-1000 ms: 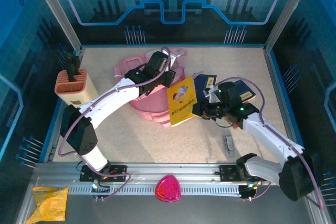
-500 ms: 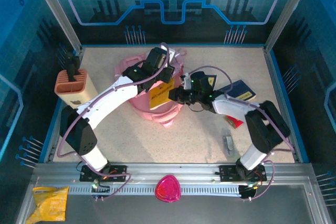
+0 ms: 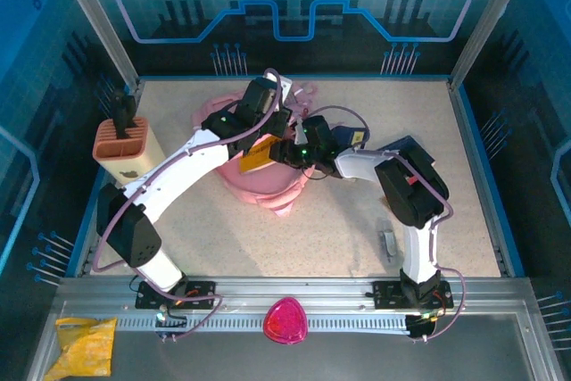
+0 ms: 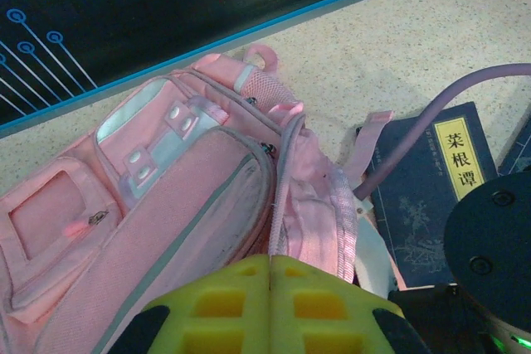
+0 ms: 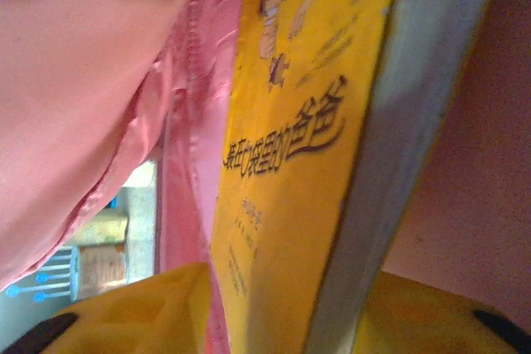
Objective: Pack the student bag
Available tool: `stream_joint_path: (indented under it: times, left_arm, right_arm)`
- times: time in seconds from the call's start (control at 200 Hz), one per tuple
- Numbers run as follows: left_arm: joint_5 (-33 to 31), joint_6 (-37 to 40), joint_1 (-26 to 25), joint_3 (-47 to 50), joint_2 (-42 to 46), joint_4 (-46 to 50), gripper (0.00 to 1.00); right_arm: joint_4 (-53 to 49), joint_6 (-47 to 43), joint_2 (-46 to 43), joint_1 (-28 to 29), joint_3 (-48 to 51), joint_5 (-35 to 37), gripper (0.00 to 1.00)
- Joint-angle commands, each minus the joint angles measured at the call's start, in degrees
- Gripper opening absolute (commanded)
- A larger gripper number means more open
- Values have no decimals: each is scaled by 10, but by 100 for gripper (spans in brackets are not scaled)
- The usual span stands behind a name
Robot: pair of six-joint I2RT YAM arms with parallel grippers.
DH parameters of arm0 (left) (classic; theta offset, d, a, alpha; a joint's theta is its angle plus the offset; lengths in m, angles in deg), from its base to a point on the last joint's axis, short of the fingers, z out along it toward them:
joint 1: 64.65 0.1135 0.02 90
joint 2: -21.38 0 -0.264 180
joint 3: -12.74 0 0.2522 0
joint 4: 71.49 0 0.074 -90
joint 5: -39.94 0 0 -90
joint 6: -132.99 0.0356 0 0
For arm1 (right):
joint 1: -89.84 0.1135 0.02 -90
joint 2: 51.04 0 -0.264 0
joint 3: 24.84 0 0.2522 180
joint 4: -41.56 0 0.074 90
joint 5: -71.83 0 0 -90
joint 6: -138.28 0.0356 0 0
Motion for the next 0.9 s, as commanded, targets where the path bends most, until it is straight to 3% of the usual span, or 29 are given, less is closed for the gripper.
stream_joint_path:
  times: [0.0, 0.155, 0.32, 0.57, 0.73, 0.89]
  left_arm:
    - [-8, 2, 4, -11, 42, -28, 0]
    - [-3, -1, 5, -2, 45, -36, 0]
    - [-4, -1, 6, 3, 44, -37, 0]
    - [5, -2, 7, 1, 43, -30, 0]
    - [4, 5, 7, 5, 43, -27, 0]
    - [11, 14, 7, 10, 47, -20, 0]
  right_arm:
    - [-57, -45, -56, 3, 17, 51, 50]
    - [-145, -63, -105, 32, 49, 119, 59]
    - [-191, -68, -105, 62, 52, 144, 62]
    - [-162, -81, -52, 71, 20, 164, 35]
    - [-133, -109, -43, 61, -16, 201, 28]
    - [-115, -140, -23, 53, -53, 197, 27]
